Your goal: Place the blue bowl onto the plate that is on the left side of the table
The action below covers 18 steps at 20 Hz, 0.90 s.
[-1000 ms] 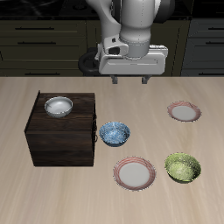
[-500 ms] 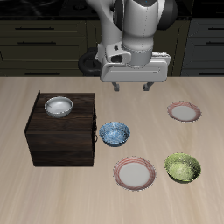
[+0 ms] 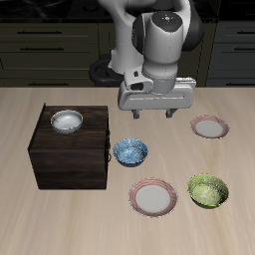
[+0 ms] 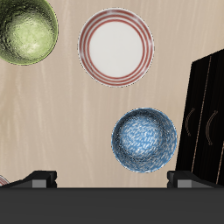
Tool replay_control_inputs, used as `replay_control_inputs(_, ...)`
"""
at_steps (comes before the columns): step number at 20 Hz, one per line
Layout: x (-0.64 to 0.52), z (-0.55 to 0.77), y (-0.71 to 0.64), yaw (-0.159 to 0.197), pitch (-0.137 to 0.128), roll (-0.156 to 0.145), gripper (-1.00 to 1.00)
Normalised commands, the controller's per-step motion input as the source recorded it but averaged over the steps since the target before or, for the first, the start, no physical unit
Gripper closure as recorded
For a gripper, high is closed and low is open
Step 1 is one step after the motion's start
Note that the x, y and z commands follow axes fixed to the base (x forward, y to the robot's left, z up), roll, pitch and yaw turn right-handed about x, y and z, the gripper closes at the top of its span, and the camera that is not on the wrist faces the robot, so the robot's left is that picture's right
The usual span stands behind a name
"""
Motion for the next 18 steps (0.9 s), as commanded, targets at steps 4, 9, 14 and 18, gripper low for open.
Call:
replay_control_inputs(4,0.04,-0.39,0.11,0.027,0.038,0.007,-1.0)
replay_control_inputs(9,0.02,-0.28,0.03,0.0,0.023,0.005,-1.0)
replay_control_inputs(14,0.02,-0.18,-0.02,-0.001,0.017,-0.003,-1.0)
replay_control_inputs(18,0.04,-0.33,-0.01,-0.013,0.048,-0.002,-1.0)
